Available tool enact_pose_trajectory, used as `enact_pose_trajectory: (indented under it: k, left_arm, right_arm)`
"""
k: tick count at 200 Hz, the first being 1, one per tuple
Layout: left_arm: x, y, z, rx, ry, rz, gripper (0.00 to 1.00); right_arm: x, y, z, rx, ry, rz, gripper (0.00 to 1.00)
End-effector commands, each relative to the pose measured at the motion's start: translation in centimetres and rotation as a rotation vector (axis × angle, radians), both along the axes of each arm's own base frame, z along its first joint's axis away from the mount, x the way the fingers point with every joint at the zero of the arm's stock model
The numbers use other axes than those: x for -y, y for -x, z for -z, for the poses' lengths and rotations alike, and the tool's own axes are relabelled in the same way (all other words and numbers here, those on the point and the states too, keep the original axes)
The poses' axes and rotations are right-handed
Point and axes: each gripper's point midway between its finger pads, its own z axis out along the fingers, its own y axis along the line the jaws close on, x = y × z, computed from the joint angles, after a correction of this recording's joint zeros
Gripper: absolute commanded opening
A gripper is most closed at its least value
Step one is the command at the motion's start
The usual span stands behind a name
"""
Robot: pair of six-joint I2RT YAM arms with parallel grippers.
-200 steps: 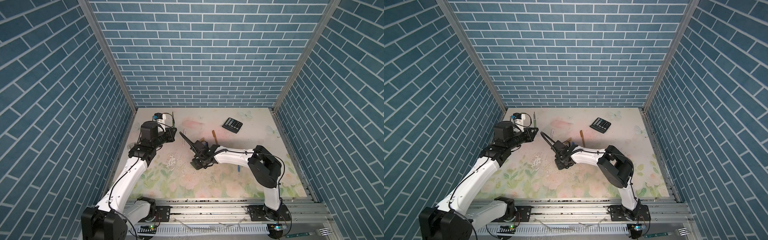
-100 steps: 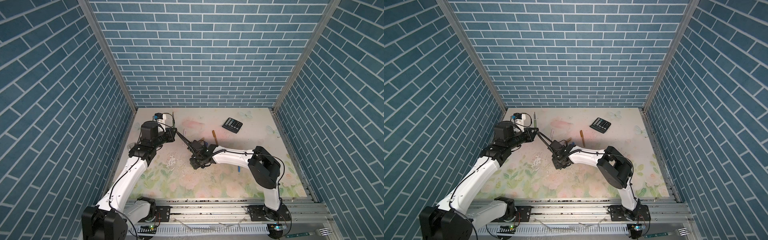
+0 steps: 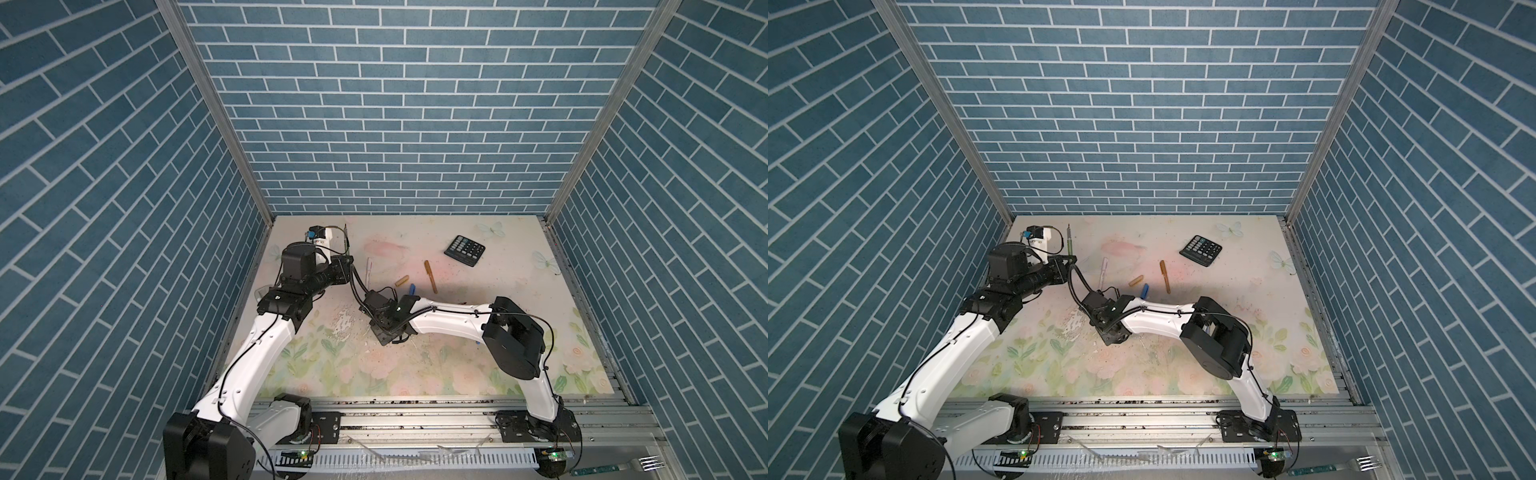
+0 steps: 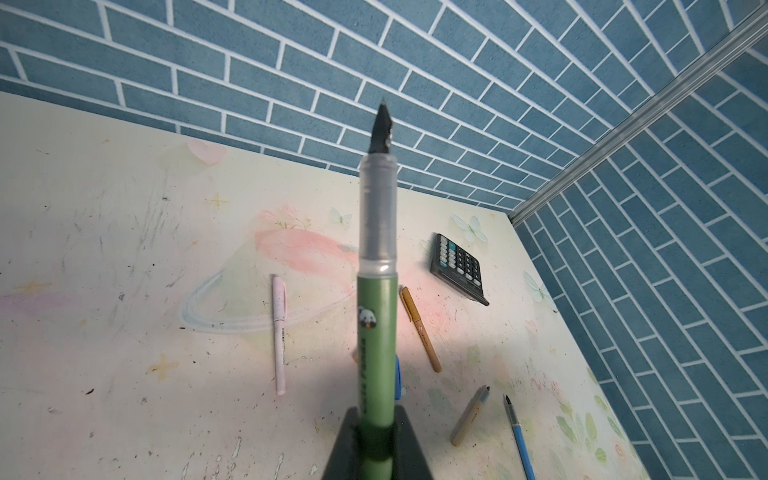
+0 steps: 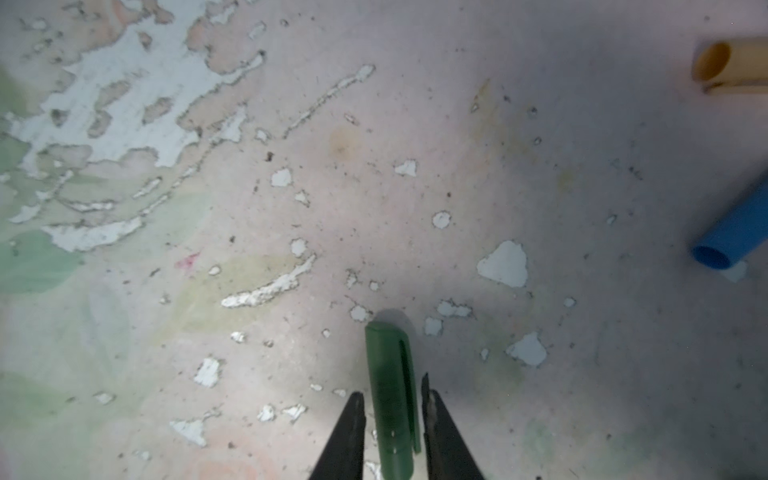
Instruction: Insert the pens into the pen caps
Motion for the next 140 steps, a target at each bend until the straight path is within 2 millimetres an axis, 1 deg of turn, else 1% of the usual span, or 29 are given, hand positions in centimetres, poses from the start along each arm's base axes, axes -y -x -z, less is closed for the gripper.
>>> enact_pose_trajectory:
  k: [1, 39, 65, 89, 140]
  left_arm:
    - [0.3, 0.0, -0.5, 0.024, -0.004, 0.013, 0.00]
    - [0.2, 0.0, -0.4, 0.021, -0.005, 0.012, 0.00]
    - [0.2, -0.1, -0.4, 0.020, -0.005, 0.010, 0.00]
    - [0.2, -0.1, -0.3, 0.019, -0.006, 0.009, 0.00]
    - [0.2, -0.1, -0.3, 0.018, -0.006, 0.011, 0.00]
  right_arm:
    - [0.7, 0.0, 0.5, 0.024, 0.074, -0.033, 0.27]
    - [0.5, 0.6, 0.7, 0.007, 0.064, -0.041, 0.27]
    - [0.5, 0.6, 0.8, 0.005, 0.063, -0.045, 0.27]
    - [0.5, 0.9, 1.8, -0.017, 0.081, -0.053, 0.27]
    - [0.9, 0.9, 3.0, -0.027, 0.110, -0.046, 0.29]
